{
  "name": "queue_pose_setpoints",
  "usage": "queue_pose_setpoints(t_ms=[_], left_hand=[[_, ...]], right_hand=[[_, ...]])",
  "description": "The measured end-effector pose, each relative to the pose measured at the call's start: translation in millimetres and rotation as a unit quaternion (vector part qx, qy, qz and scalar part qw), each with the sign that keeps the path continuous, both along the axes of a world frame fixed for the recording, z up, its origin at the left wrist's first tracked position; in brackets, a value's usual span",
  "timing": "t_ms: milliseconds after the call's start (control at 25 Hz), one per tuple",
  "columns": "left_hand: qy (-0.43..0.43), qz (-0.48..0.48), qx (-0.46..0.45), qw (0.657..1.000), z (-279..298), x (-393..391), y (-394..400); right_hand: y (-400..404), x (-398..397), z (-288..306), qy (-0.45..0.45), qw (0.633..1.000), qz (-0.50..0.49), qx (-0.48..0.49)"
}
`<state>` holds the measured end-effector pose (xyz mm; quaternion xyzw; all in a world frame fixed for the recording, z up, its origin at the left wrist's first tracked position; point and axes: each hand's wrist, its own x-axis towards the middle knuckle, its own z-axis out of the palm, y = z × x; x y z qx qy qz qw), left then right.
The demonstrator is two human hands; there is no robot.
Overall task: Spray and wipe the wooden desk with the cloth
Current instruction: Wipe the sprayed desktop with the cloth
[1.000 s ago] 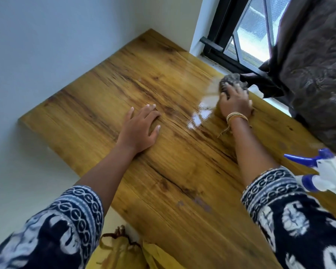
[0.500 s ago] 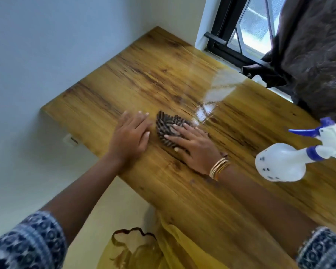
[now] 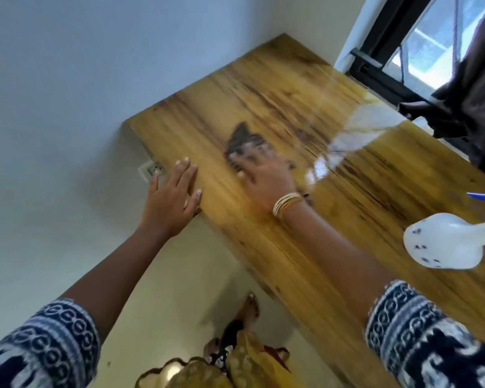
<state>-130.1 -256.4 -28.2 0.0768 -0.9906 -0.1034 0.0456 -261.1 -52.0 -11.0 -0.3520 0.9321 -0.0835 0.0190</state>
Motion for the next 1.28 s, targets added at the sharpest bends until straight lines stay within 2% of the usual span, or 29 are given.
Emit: queue_pose_setpoints(t_ms=[80, 120, 160, 200, 280, 360, 400, 440, 520, 640, 760, 840, 920, 1000, 1080, 1120, 1160, 1200, 1280], left_hand=[[-0.002, -0.006, -0.011, 1.0, -4, 2, -3], [-0.004, -0.005, -0.014, 1.0, -6, 4, -3], [-0.004, 0.004, -0.013, 1.0, -9, 5, -1], [-0.004, 0.017, -0.007, 1.0, -11, 6, 1], [-0.01, 0.031, 0.002, 0.999, -12, 6, 3], [-0.017, 0.031, 0.002, 0.999, -12, 6, 2], [-0.02, 0.03, 0.008, 0.999, -12, 5, 2], [-0.024, 0.029, 0.016, 0.999, -12, 5, 2], [-0.025, 0.031, 0.02, 0.999, -13, 6, 3], [-0.024, 0.024, 0.013, 0.999, -13, 6, 2], [-0.032, 0.026, -0.014, 0.999, -13, 5, 2], [-0.041, 0.017, -0.022, 0.999, -12, 4, 2], [-0.051, 0.012, -0.025, 0.998, -9, 5, -1], [-0.058, -0.017, -0.043, 0.997, -4, 8, 4], [-0.07, -0.083, -0.063, 0.992, -4, 18, 21], [-0.075, -0.11, -0.07, 0.989, -5, 23, 30], [-0.078, -0.125, -0.074, 0.986, -6, 27, 37], [-0.079, -0.132, -0.073, 0.985, -7, 29, 41], [-0.081, -0.132, -0.066, 0.986, -5, 28, 41]], right_hand=[[-16, 32, 0, -0.032, 0.98, 0.19, 0.038], [-10, 21, 4, -0.04, 0.967, 0.248, 0.037], [1, -3, 6, -0.033, 0.967, 0.252, 0.02], [15, -36, 6, -0.027, 0.979, 0.203, -0.008], [56, -108, 7, -0.021, 0.998, -0.031, -0.057], [87, -155, 11, -0.055, 0.961, -0.27, -0.03], [87, -162, 13, -0.081, 0.935, -0.344, -0.013], [76, -160, 16, -0.088, 0.924, -0.373, 0.0], [38, -143, 17, -0.054, 0.95, -0.308, 0.014], [-24, -80, 13, -0.025, 0.996, -0.089, 0.021], [-38, 10, 1, -0.046, 0.985, 0.158, 0.041], [-10, 5, 7, -0.044, 0.975, 0.218, 0.022], [36, -41, 11, -0.021, 0.993, 0.114, -0.018], [105, -94, 11, -0.013, 0.994, -0.107, -0.026], [167, -116, 10, -0.022, 0.943, -0.332, -0.025], [180, -116, 10, -0.034, 0.914, -0.405, -0.017], [178, -112, 10, -0.048, 0.896, -0.442, -0.004], [165, -105, 10, -0.053, 0.893, -0.446, 0.004], [123, -78, 17, -0.041, 0.929, -0.369, -0.007]])
